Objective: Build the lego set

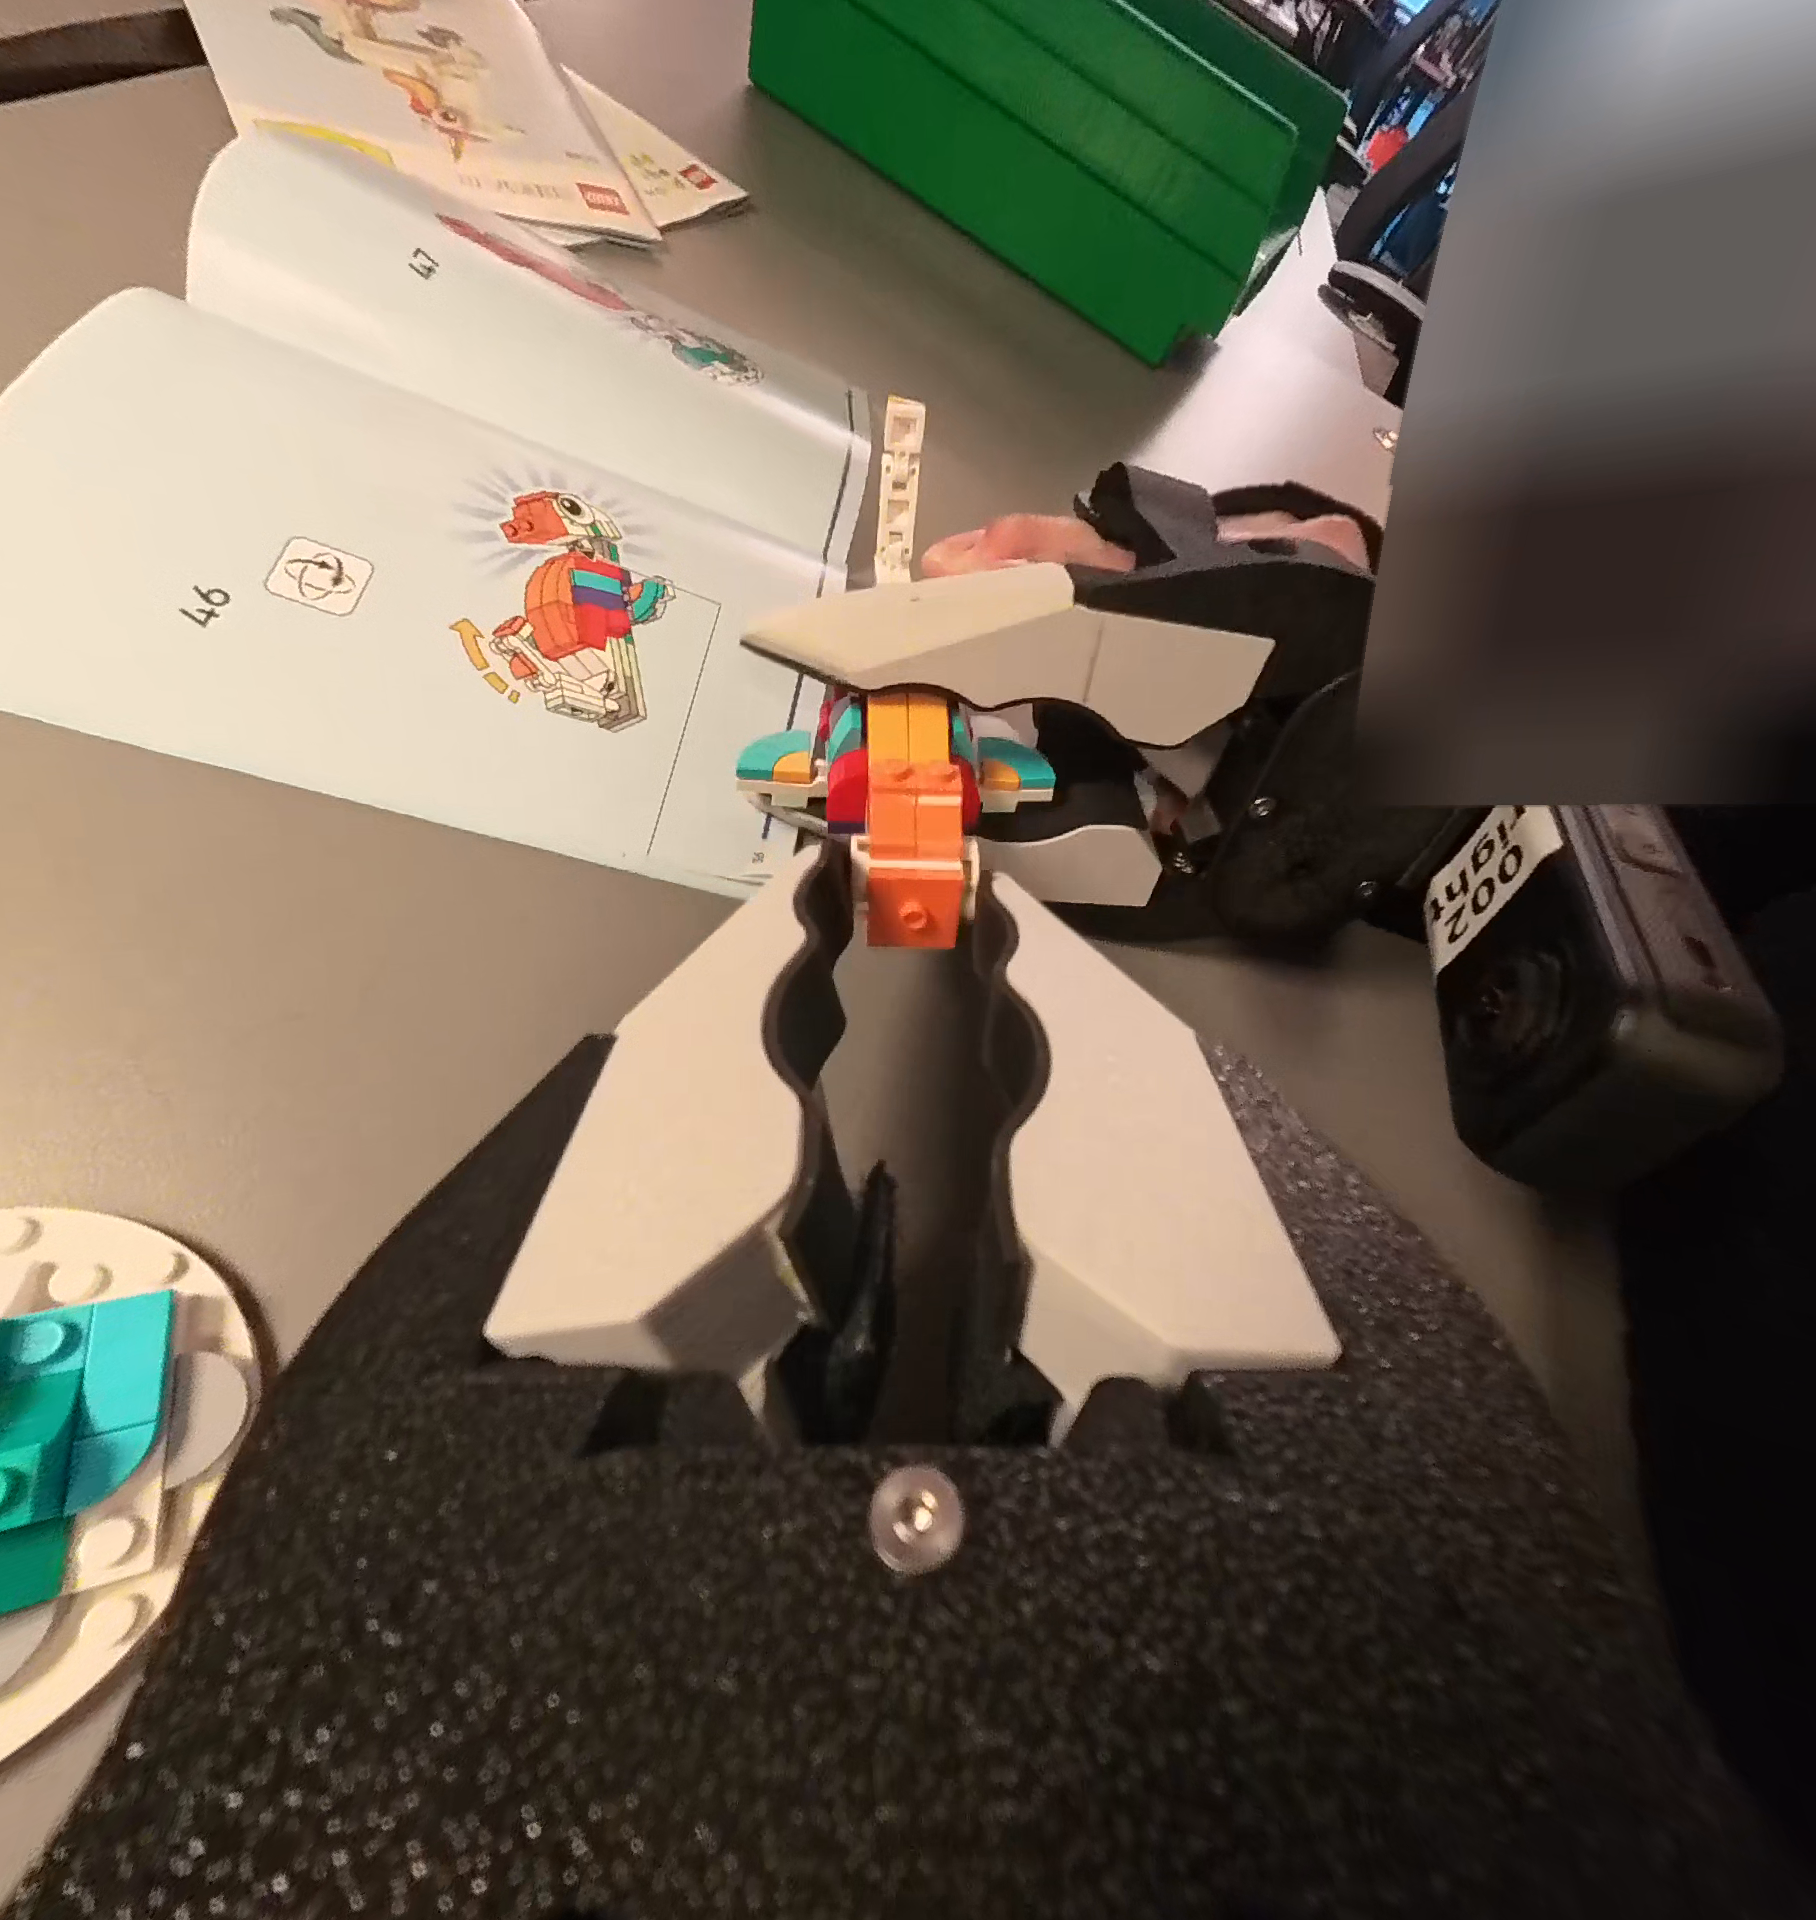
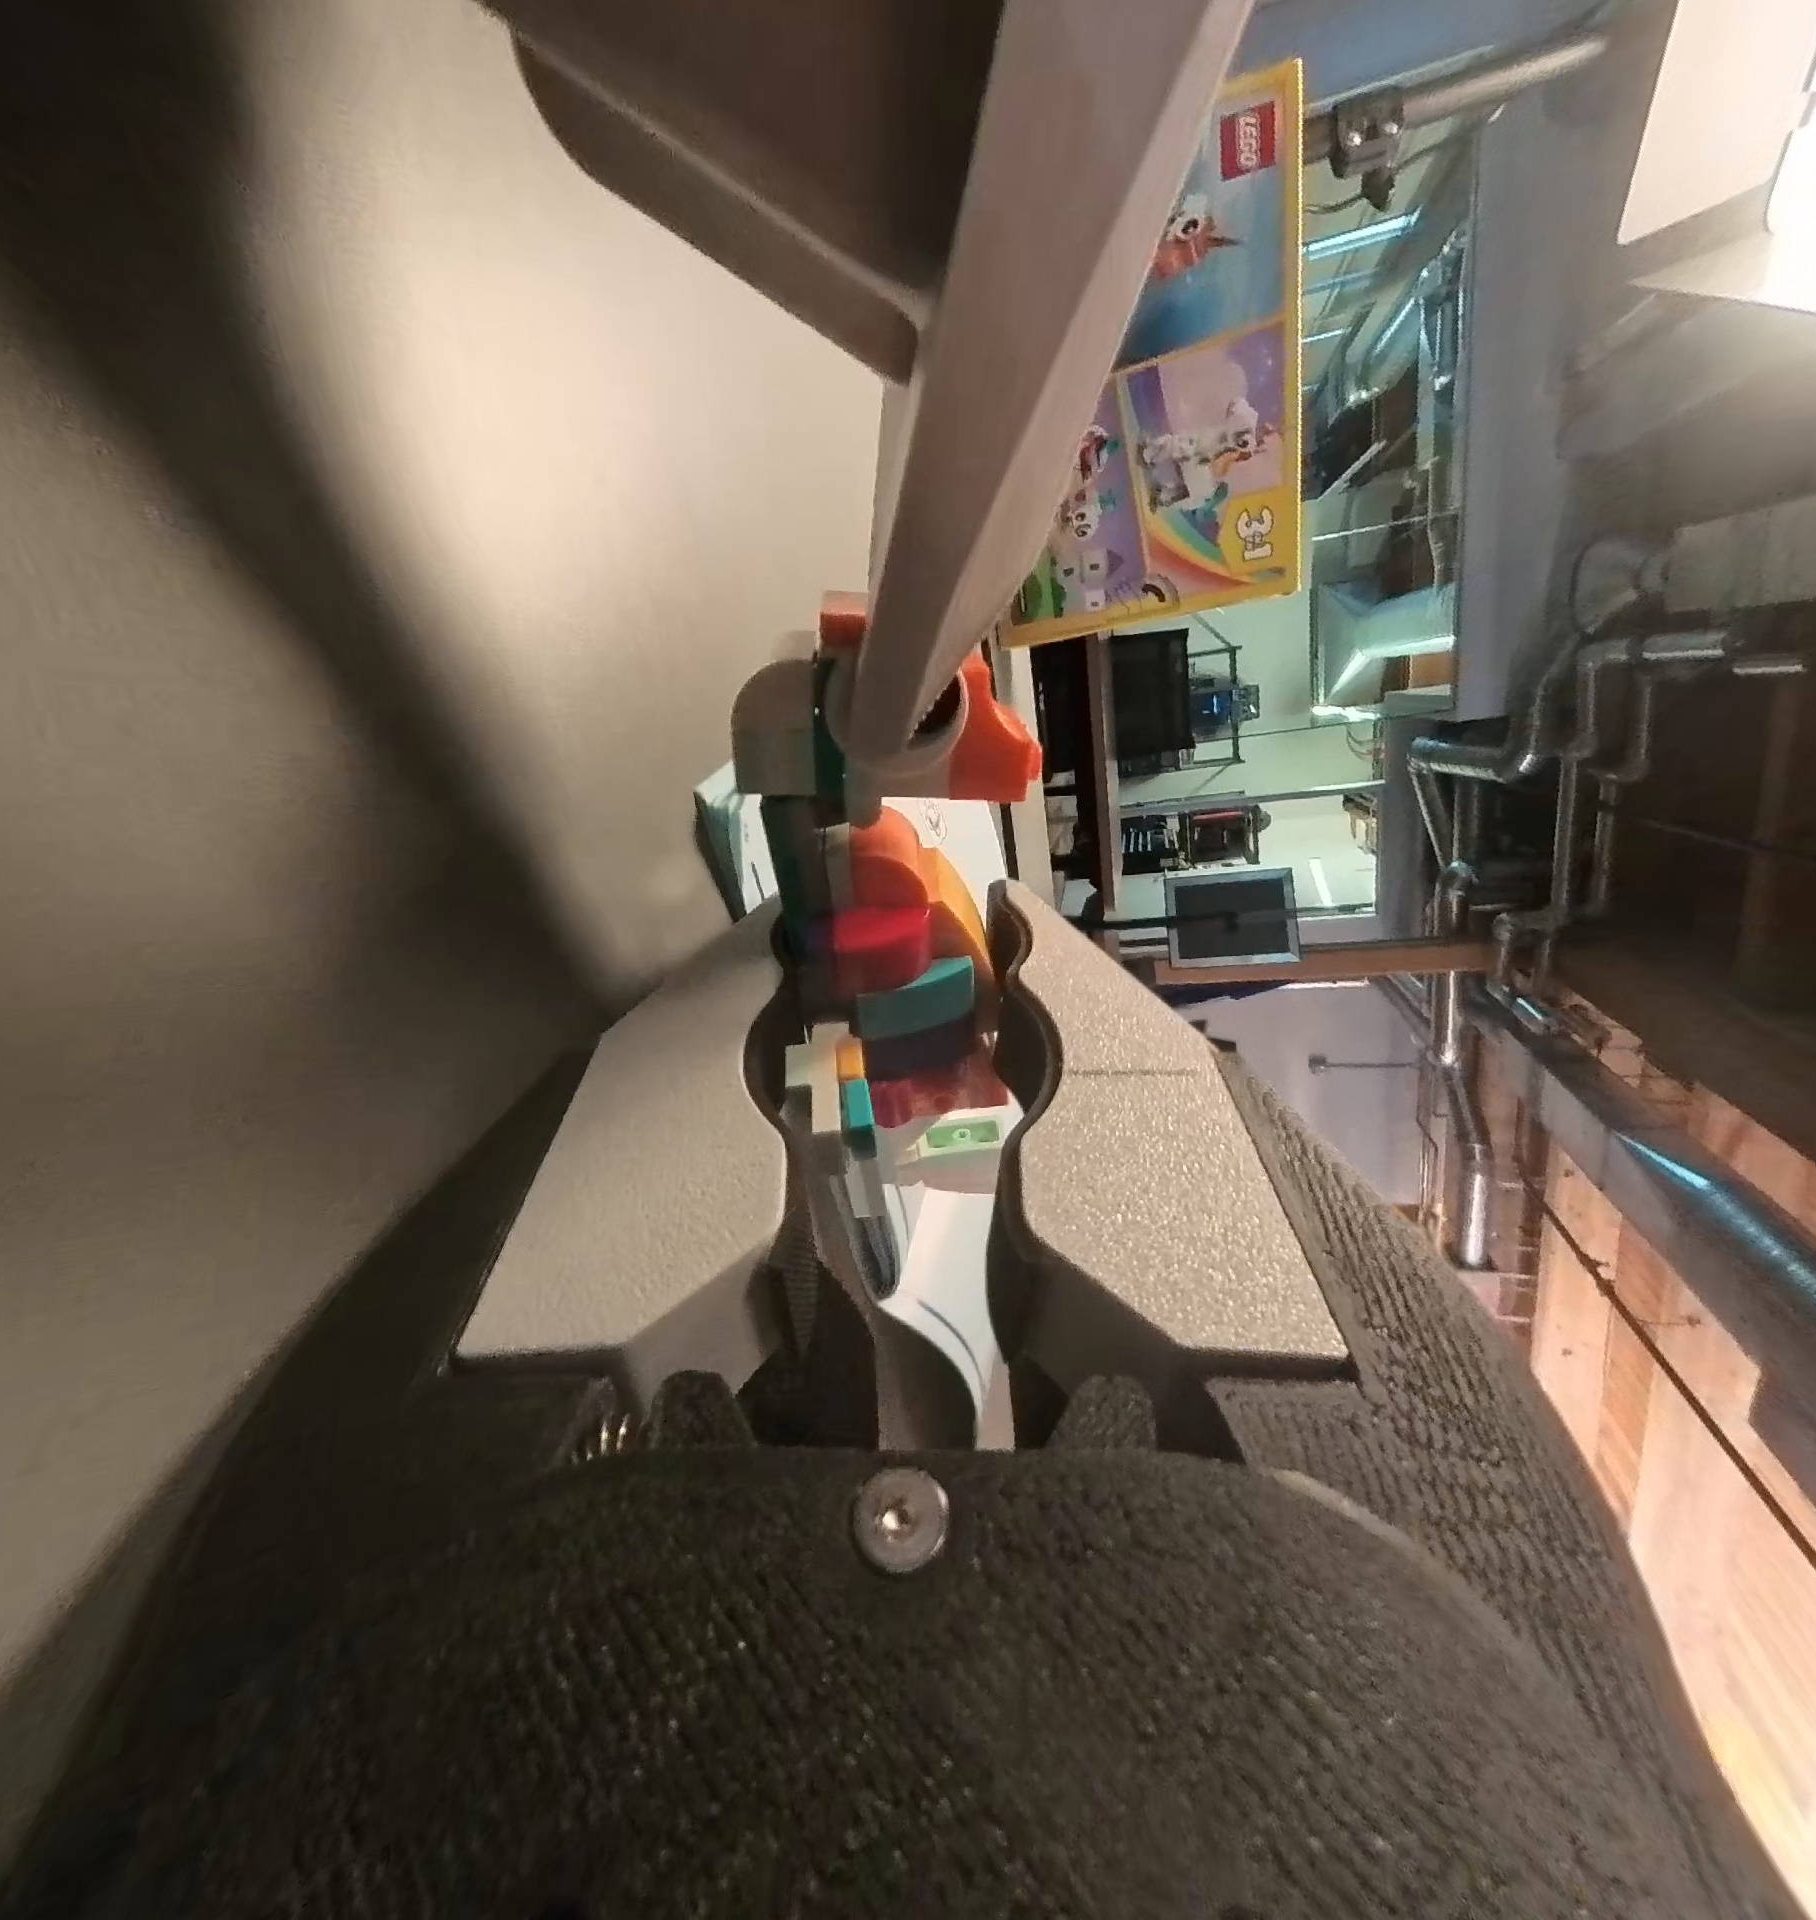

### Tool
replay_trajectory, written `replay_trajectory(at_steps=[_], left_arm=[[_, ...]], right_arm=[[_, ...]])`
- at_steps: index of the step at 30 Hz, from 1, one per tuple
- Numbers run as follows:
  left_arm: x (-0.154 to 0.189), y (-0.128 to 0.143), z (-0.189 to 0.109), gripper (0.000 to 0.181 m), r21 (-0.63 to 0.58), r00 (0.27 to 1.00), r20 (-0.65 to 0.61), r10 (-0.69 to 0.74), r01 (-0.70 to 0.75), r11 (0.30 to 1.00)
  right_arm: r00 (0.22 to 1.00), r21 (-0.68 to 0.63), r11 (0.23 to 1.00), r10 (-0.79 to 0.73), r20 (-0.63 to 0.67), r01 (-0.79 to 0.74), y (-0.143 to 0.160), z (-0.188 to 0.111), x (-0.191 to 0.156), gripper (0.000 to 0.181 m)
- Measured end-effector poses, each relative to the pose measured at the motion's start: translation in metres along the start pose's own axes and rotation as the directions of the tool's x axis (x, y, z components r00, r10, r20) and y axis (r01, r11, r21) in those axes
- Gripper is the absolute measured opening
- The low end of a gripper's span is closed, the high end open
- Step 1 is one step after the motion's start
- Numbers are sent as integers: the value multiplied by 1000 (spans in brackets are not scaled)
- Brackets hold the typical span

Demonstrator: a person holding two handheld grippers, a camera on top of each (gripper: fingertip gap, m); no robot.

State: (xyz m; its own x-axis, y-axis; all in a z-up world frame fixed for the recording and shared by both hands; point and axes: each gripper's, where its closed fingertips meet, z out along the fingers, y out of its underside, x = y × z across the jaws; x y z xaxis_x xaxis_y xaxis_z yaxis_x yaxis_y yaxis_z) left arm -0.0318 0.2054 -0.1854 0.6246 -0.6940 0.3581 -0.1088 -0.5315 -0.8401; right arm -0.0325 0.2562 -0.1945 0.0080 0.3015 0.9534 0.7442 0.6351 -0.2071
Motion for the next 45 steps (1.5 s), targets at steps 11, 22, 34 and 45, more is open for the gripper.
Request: replay_trajectory(at_steps=[11, 22, 34, 45], left_arm=[[-1, 4, 1, 21, -47, 1000, 29, 10, -8, 999], [0, 1, 2, 21, -35, 999, 38, 9, -7, 999], [0, -4, 7, 22, 45, 998, 55, -5, 2, 999], [-2, 8, 8, 22, -77, 996, 86, 13, -7, 997]], right_arm=[[1000, -2, 1000, 12, 7, -12, 0, 1, -1, 31], [1000, -6, 1000, 25, 10, -25, 2, 1, -1, 31], [999, -6, 999, 37, 14, -36, 3, 2, -1, 30], [999, -10, 999, 36, 4, -36, 3, 2, 0, 31]])
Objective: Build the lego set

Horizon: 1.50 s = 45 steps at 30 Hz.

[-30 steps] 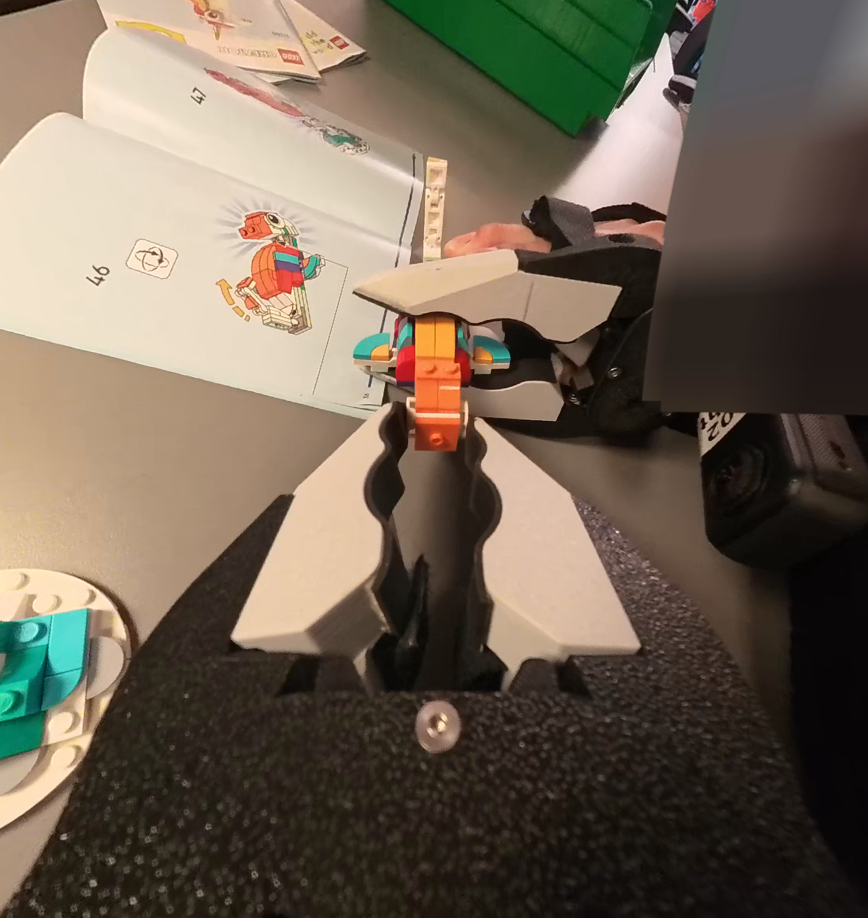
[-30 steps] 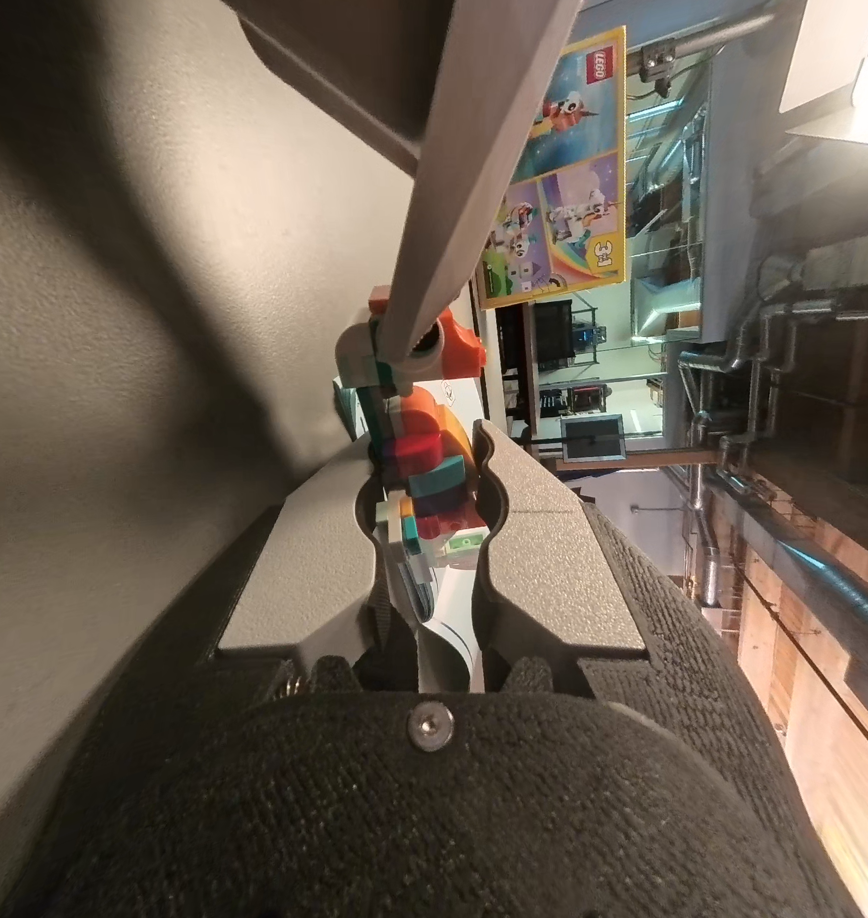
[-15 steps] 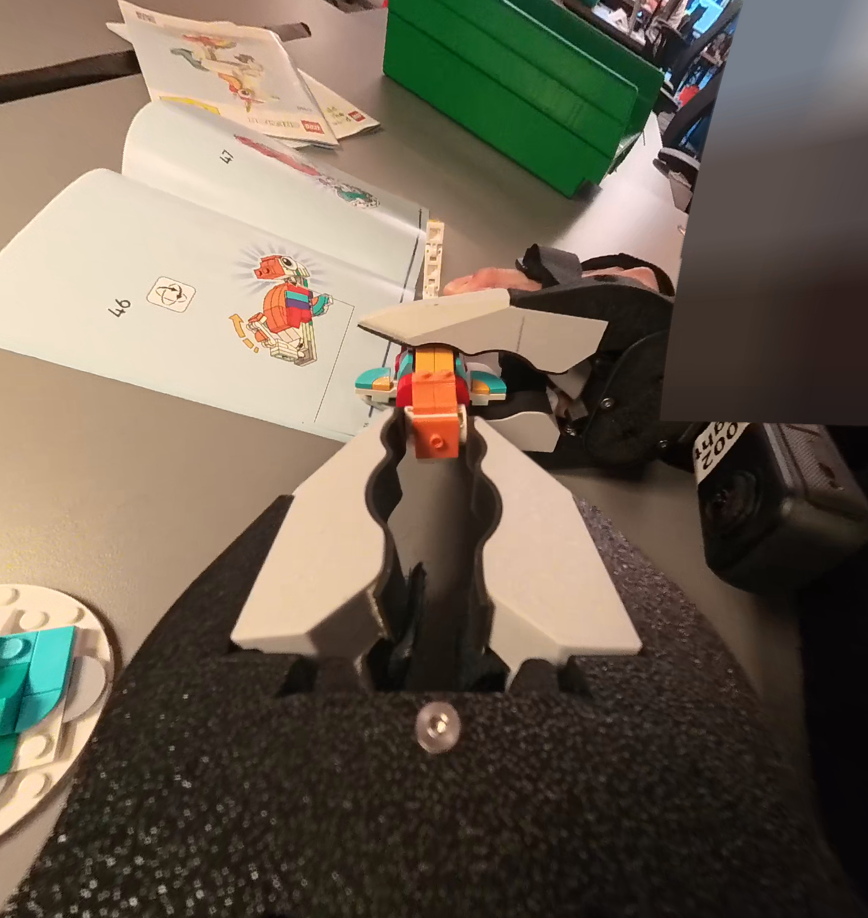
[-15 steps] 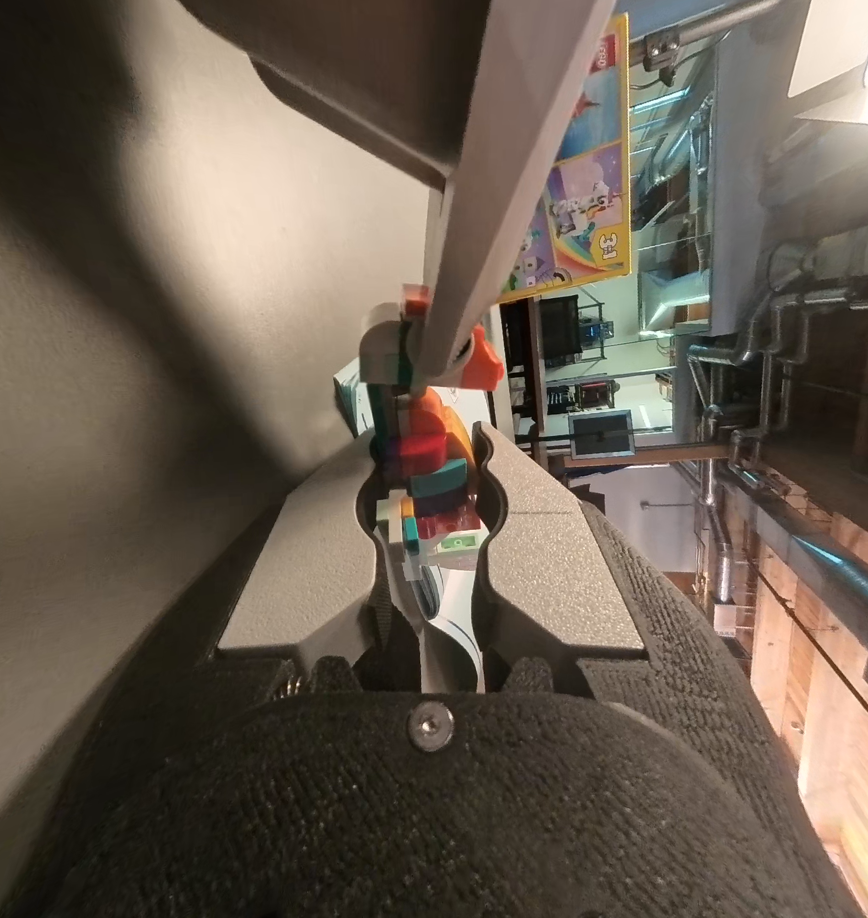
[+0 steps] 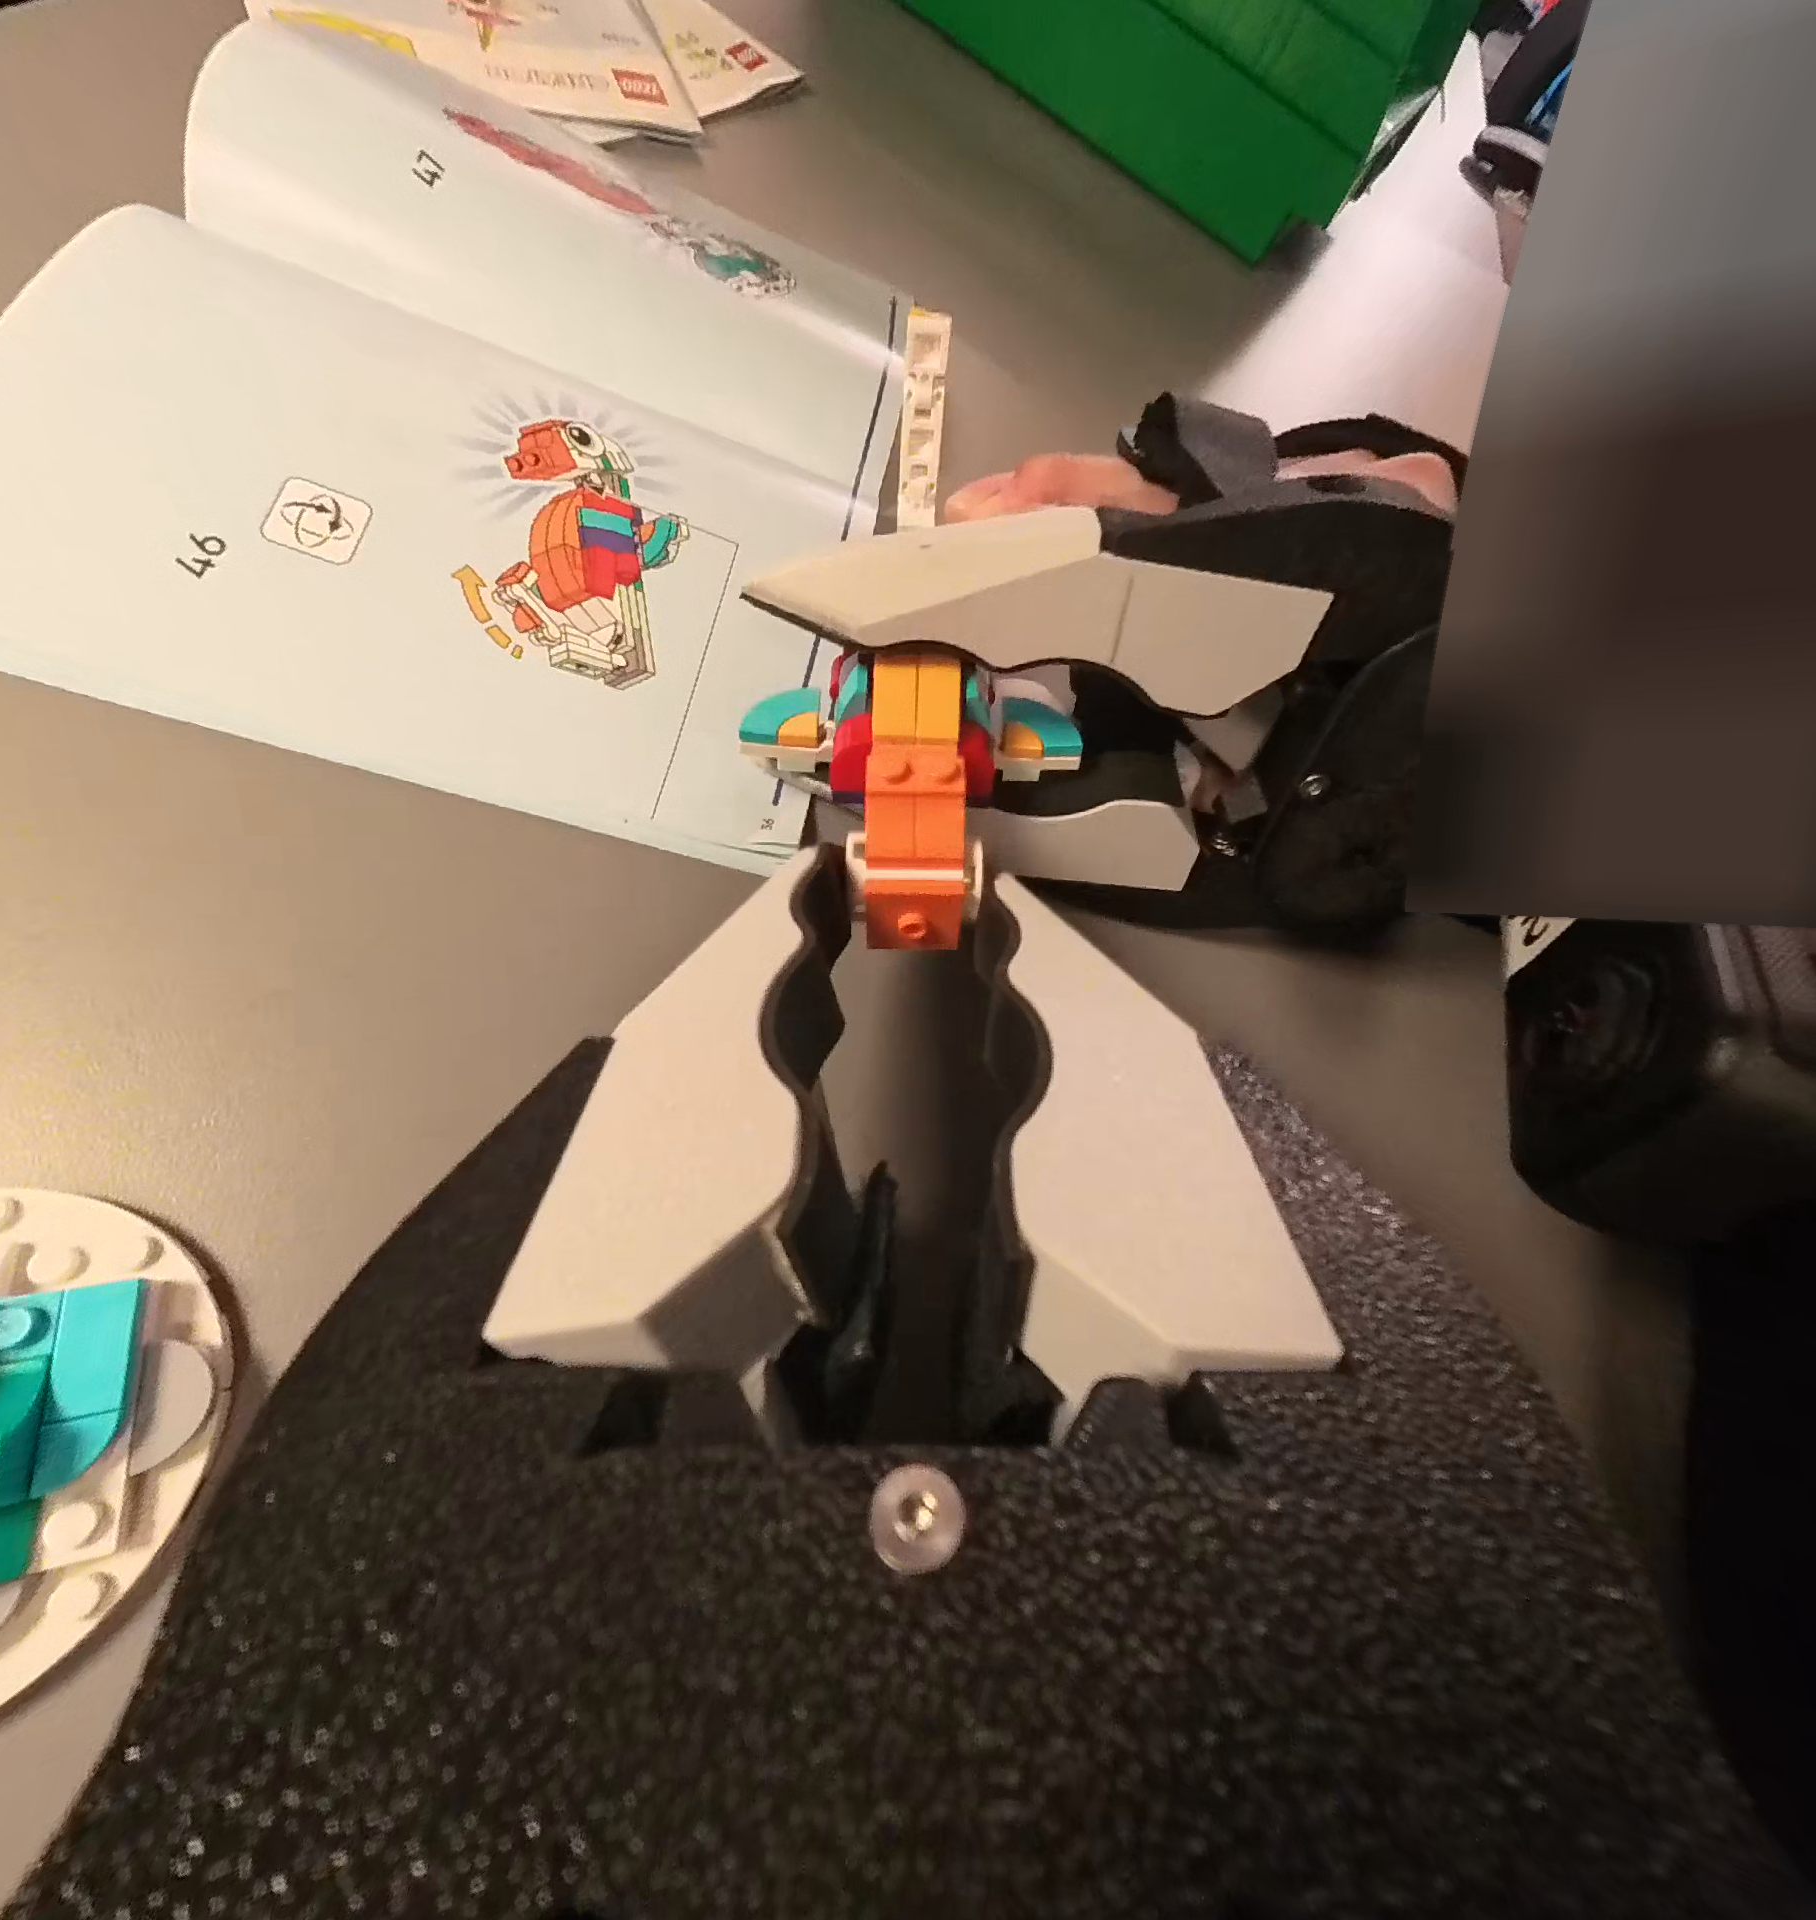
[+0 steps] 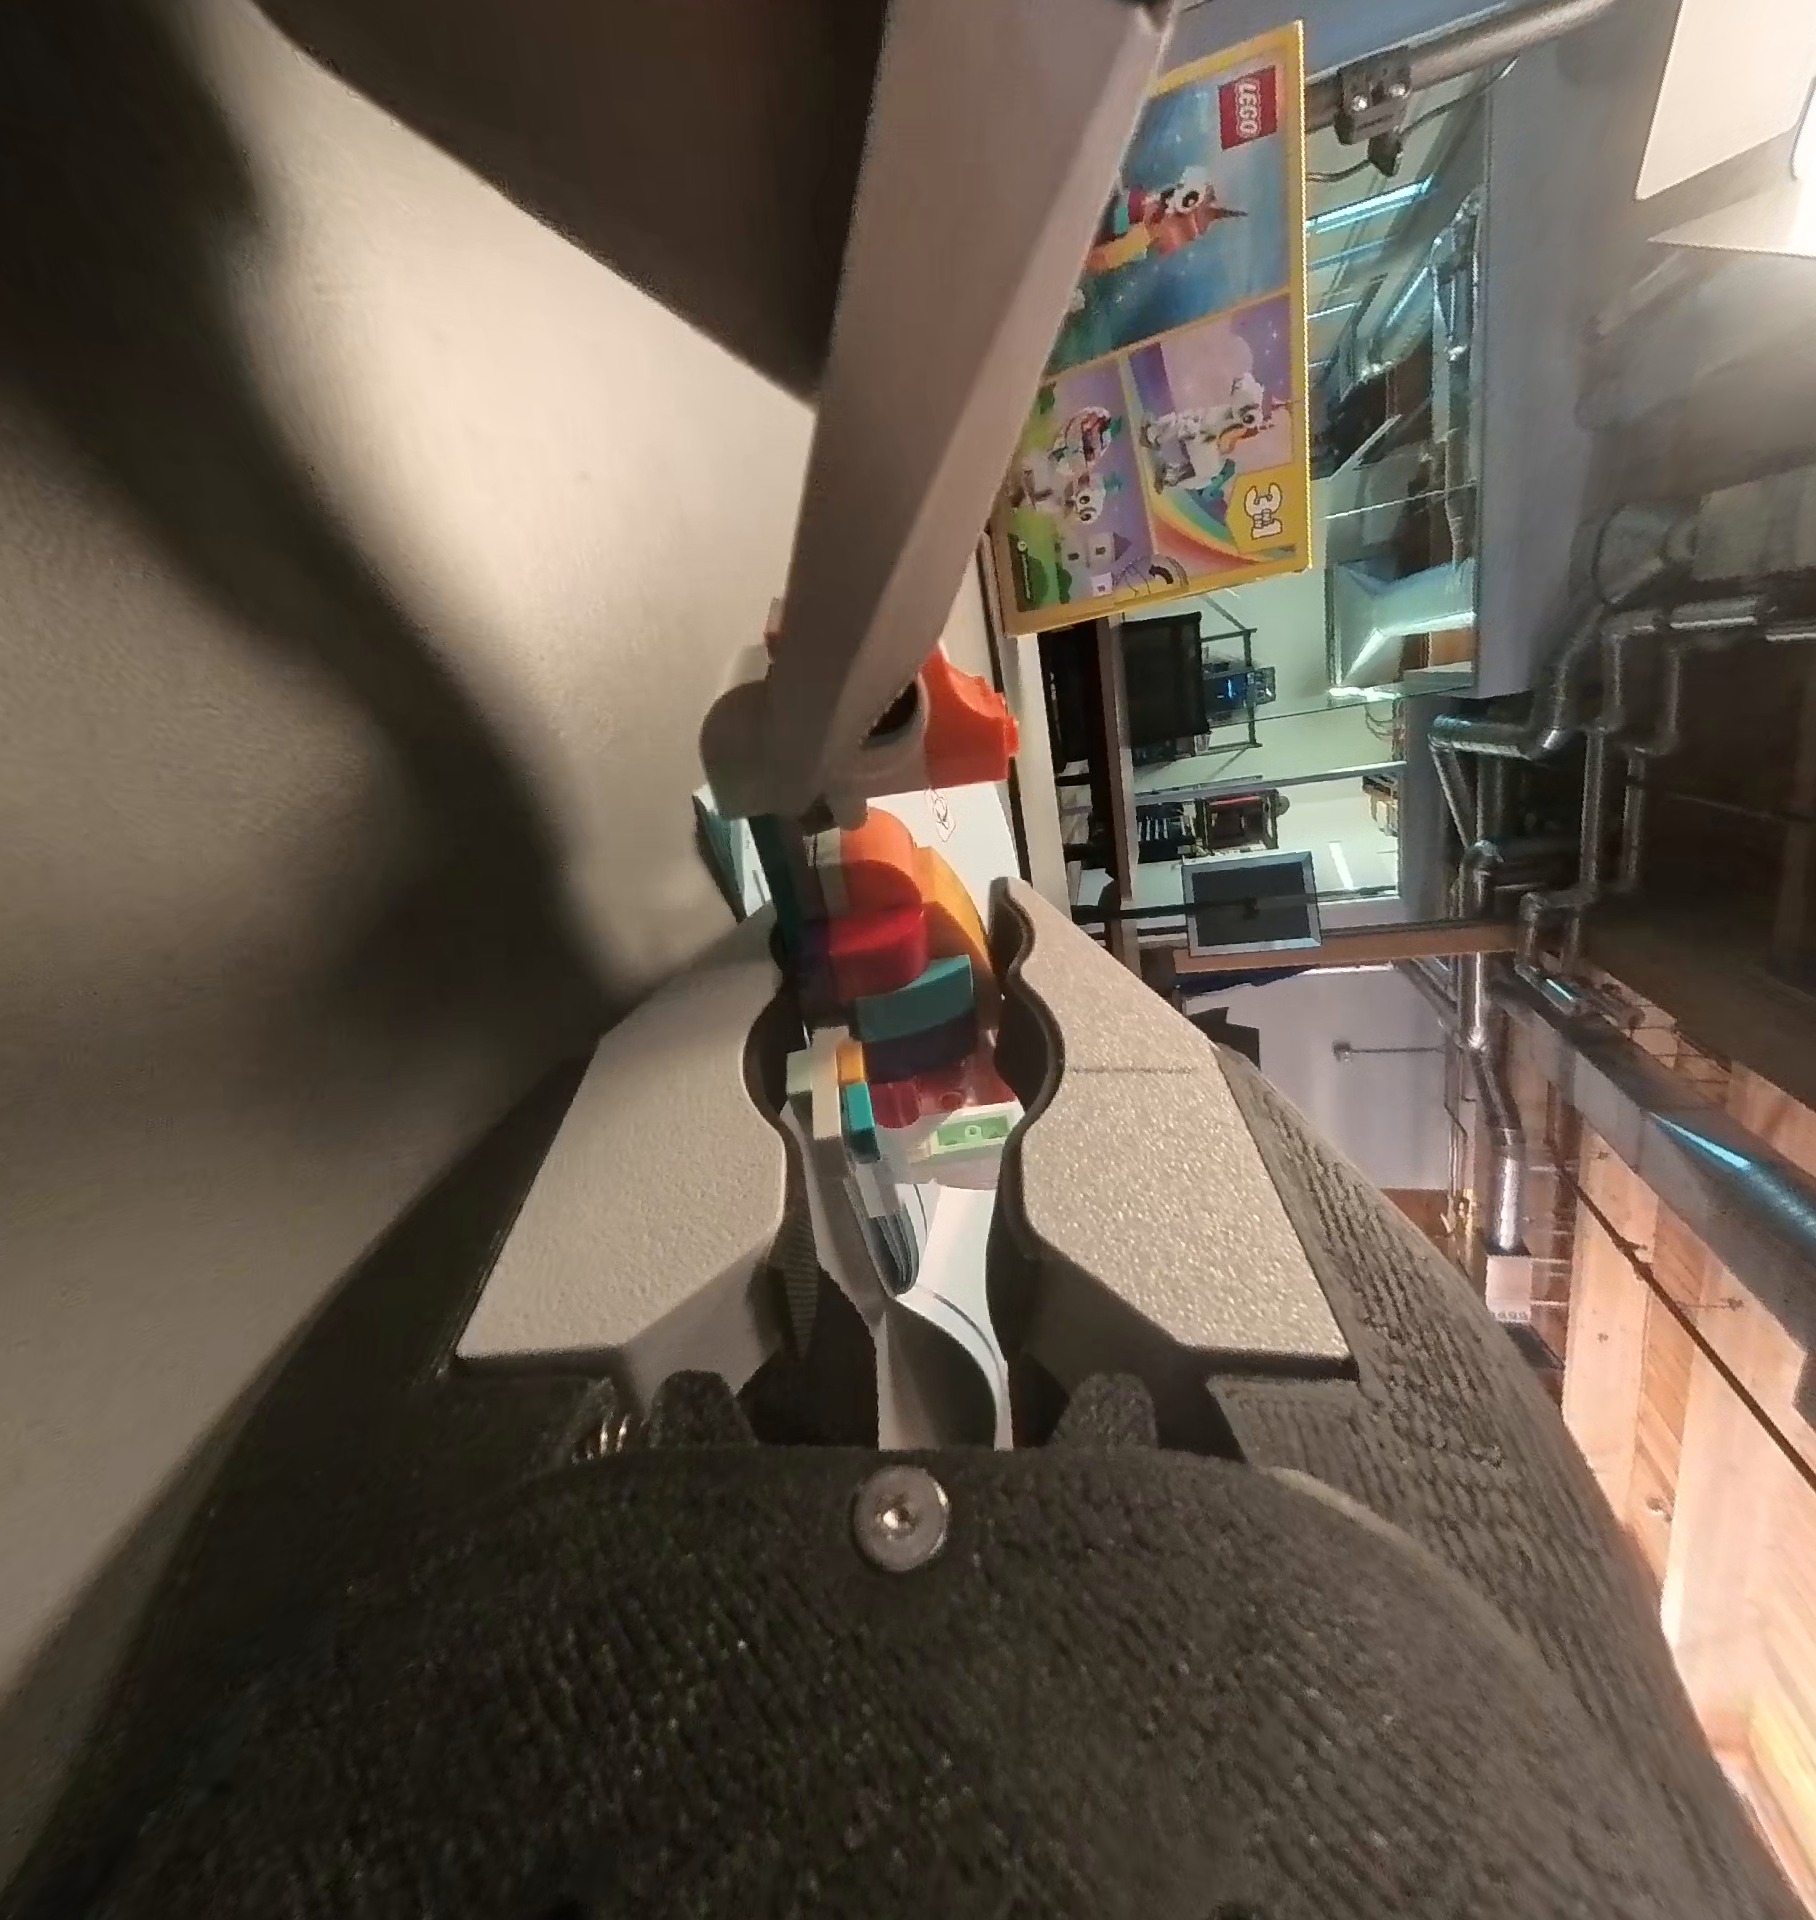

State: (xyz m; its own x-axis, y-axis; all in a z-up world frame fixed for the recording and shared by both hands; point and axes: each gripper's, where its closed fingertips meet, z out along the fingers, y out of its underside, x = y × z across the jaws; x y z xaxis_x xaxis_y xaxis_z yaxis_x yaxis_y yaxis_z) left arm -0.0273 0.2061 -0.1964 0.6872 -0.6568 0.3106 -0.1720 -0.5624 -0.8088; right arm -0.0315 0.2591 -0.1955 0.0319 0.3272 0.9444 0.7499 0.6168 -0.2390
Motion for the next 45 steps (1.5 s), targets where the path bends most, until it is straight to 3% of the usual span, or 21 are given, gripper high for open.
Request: replay_trajectory(at_steps=[4, 12, 20, 28, 38, 42, 45], left_arm=[[0, 2, -1, 22, -27, 1000, -3, 1, -2, 1000], [4, 5, -5, 21, -138, 1000, 4, 8, -7, 990], [7, 13, -5, 22, -224, 1000, 1, 20, -19, 974], [10, 9, -4, 22, -198, 1000, -3, 10, -11, 980], [4, -14, 0, 23, 57, 988, 133, 85, -93, 994], [4, -11, 6, 23, 77, 982, 158, 101, -114, 990], [5, -5, 6, 24, 6, 987, 127, 97, -98, 995]], right_arm=[[1000, 5, 1000, -29, -3, 29, -2, 0, 0, 31], [965, 52, 966, -249, -81, 253, -11, -3, 7, 31], [929, 60, 936, -334, -156, 347, -16, -5, 14, 31], [947, 76, 953, -279, -161, 294, -14, -6, 17, 31], [987, 62, 990, -116, -111, 124, -4, 1, 18, 30], [989, 79, 991, -98, -112, 107, -9, 0, 17, 30], [985, 85, 988, -120, -125, 131, -10, -1, 17, 30]])
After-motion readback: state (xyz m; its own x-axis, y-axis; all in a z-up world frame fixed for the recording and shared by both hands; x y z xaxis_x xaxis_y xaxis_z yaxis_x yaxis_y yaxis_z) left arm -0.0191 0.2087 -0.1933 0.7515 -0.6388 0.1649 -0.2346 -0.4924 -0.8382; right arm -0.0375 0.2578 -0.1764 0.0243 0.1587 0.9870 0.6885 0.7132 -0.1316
